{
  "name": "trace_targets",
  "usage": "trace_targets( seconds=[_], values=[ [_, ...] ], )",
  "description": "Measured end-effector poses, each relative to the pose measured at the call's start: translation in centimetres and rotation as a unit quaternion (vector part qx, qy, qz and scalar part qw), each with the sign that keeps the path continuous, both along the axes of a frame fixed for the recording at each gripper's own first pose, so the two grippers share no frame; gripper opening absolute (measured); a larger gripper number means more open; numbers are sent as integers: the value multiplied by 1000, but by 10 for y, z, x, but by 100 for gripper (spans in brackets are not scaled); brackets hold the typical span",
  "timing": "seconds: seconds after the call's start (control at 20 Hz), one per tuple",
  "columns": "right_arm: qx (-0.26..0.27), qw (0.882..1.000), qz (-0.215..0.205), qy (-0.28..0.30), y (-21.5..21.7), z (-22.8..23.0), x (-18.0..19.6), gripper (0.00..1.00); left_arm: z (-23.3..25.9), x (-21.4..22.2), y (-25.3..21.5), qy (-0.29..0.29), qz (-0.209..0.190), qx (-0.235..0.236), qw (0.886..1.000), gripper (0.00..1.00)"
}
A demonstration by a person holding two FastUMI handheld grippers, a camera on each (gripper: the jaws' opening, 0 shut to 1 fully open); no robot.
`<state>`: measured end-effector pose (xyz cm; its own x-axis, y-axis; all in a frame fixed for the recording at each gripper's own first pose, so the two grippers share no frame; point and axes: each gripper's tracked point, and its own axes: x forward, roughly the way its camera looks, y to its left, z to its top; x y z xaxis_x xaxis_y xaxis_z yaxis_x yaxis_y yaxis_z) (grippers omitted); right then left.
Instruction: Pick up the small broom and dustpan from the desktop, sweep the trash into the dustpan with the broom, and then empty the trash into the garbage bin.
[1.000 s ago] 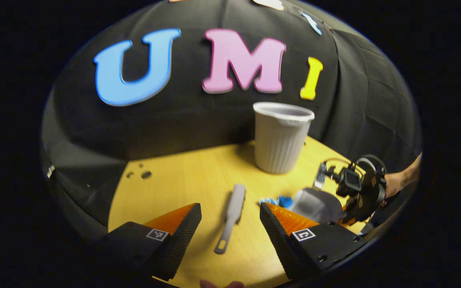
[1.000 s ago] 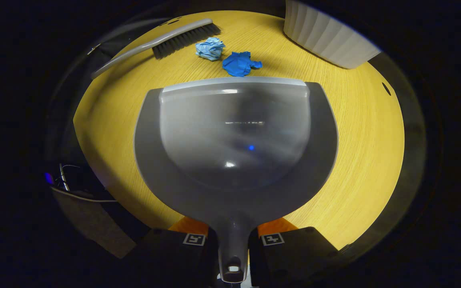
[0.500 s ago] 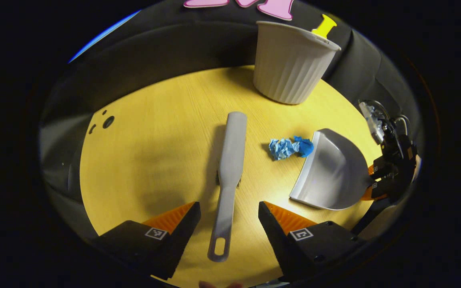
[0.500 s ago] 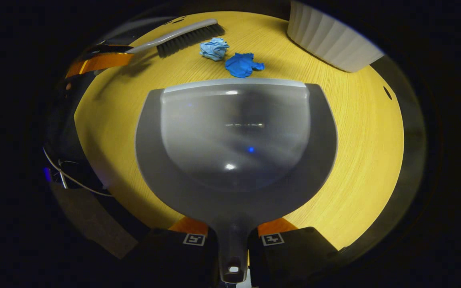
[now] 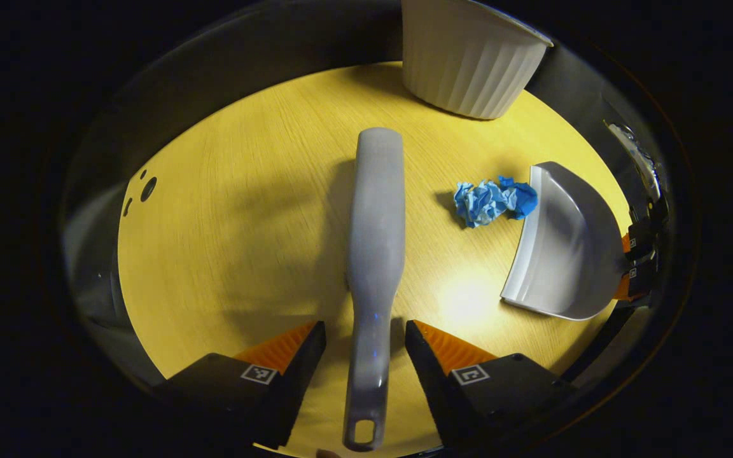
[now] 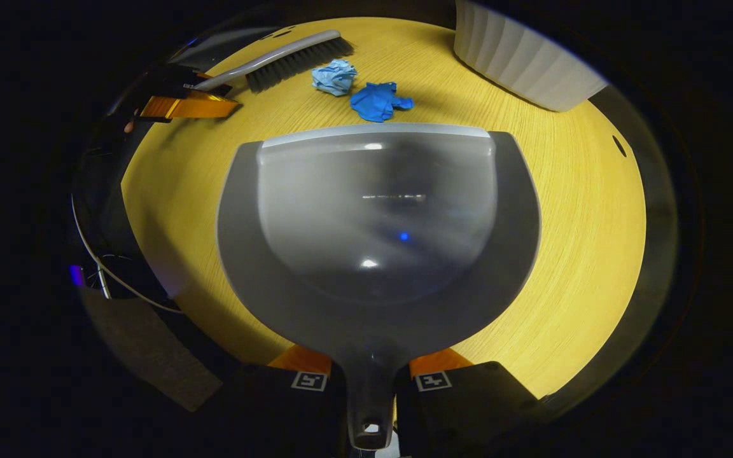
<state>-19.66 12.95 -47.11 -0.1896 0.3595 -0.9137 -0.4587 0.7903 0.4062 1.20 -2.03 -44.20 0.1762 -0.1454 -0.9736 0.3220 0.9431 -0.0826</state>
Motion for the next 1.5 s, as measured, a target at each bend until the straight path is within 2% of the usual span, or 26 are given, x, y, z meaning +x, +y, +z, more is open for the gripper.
trace_targets(
  seconds=[0.05,0.1,0.2,0.35,0.4,0.45,0.5,0.6,0.7,0.85,0.9,0.95,1.05,1.1,1.15,1.3,1.35,1.4,1.5],
  values=[
    [0,1000,0,0,0,0,0,35,-3,1,1,3,-2,2,1000,81],
    [-1,1000,0,0,0,0,0,35,-3,2,-1,5,-5,1,1000,72],
    [-1,1000,0,0,0,-1,0,35,-6,6,-4,3,-16,3,1000,64],
    [0,1000,0,1,0,0,0,35,-6,-1,-7,29,-34,4,999,56],
    [0,1000,-1,1,0,1,1,35,-7,1,-10,27,-39,3,999,48],
    [0,1000,0,1,0,0,0,35,-5,0,-9,28,-45,5,999,45],
    [0,1000,0,1,0,1,1,35,-4,5,-11,22,-56,3,998,33],
    [1,1000,1,0,0,1,1,35,-5,5,-14,28,-73,5,997,29],
    [1,1000,1,0,0,0,1,35,-3,12,-24,26,-84,-3,996,28],
    [0,1000,0,-1,0,0,0,35,1,15,-41,28,-130,-6,991,27],
    [1,1000,0,-1,0,0,1,35,2,14,-49,30,-143,-10,989,31],
    [1,1000,0,-1,0,1,1,35,4,14,-57,30,-153,-15,988,27],
    [1,1000,1,-2,0,0,1,35,7,9,-73,33,-170,-28,984,27],
    [1,1000,1,-2,0,1,2,30,9,7,-82,36,-181,-38,982,27],
    [2,1000,1,-3,0,0,1,35,12,3,-88,40,-192,-48,979,27],
    [4,1000,2,-3,0,0,1,35,16,-13,-110,57,-228,-80,969,27],
    [3,1000,2,-4,0,0,1,35,18,-16,-115,60,-235,-88,966,30],
    [3,1000,2,-4,-1,0,2,35,22,-18,-120,63,-239,-97,964,27],
    [5,1000,4,-5,0,0,2,35,22,-21,-118,63,-250,-101,961,27]
  ],
)
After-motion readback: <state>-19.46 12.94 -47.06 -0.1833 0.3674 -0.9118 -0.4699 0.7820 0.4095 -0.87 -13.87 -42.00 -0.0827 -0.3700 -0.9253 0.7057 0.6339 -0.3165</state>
